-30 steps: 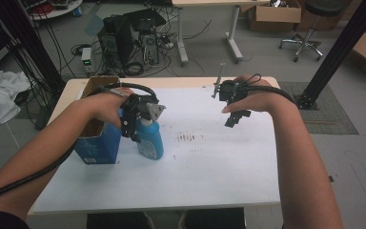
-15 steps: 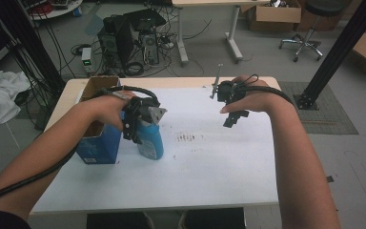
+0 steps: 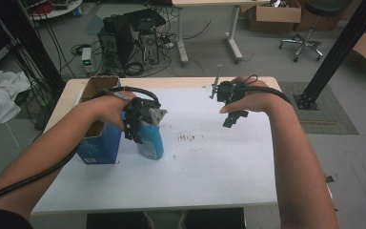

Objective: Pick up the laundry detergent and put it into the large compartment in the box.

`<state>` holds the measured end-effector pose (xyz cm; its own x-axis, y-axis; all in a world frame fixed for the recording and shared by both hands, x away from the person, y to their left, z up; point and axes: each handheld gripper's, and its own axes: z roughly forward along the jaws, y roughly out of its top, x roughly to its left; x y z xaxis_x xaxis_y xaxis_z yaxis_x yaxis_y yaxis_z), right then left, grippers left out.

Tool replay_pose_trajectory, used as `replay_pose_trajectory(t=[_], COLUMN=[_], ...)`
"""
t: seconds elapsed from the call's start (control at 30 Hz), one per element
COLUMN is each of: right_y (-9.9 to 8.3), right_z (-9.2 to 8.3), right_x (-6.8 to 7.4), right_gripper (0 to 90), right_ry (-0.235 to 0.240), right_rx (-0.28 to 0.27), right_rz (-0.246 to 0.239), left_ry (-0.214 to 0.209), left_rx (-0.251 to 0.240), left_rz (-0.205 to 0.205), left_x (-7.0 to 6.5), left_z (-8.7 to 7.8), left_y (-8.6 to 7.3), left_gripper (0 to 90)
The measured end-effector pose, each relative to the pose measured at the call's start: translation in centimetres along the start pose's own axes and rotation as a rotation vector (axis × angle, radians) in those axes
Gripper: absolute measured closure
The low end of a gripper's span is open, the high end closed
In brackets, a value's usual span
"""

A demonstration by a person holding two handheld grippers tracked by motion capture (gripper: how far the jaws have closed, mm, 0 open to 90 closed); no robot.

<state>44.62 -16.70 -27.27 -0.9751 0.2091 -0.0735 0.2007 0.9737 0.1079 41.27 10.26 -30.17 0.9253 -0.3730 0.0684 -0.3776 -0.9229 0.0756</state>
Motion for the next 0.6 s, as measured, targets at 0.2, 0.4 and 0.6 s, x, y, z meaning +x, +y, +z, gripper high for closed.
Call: replay_pose_trajectory(t=[0.2,0.4,0.6], right_y=[0.17,0.27,0.28], right_z=[0.1,0.21,0.32], right_x=[-0.05,-0.09,-0.1], right_gripper=[15.8,15.8,15.8], right_ry=[0.001,0.004,0.004], right_rx=[-0.005,0.008,0.007], right_rz=[-0.002,-0.006,-0.006], left_ry=[-0.003,0.001,-0.007], left_rx=[-0.016,-0.009,-0.002], left_rz=[-0.003,0.005,0.012], left_x=[-0.12,-0.06,-0.07], left_z=[-0.22,-0.32,-0.17], left_y=[-0.15,-0.15,-0.02], left_gripper=[15.3,16.3,20.5])
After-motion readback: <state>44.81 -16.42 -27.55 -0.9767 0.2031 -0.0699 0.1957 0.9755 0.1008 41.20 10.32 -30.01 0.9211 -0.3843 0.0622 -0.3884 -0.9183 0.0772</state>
